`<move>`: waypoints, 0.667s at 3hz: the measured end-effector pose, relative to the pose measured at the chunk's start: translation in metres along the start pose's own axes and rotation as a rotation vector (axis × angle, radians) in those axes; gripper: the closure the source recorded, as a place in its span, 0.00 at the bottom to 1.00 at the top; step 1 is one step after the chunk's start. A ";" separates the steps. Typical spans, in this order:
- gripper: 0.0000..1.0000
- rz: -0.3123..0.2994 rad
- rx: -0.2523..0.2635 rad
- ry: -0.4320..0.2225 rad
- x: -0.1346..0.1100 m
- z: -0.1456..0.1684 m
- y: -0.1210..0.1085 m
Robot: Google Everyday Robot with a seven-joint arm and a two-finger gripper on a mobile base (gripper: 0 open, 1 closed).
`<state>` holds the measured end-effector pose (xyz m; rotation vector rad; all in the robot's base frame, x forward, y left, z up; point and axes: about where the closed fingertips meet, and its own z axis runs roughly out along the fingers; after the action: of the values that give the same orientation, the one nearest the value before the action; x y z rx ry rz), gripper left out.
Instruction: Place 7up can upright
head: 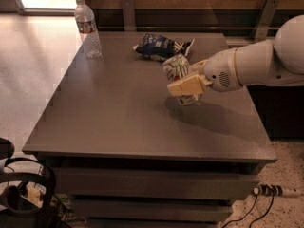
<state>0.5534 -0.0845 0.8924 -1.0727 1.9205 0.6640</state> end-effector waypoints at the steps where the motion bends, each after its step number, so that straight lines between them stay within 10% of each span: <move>1: 1.00 -0.110 0.042 -0.112 0.015 0.009 0.000; 2: 1.00 -0.166 0.056 -0.210 0.030 0.014 -0.010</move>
Offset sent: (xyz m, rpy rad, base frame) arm 0.0079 -0.0164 -0.0451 0.1330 -0.3371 0.0357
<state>0.5585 -0.0921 0.8592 -1.0700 1.6424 0.6014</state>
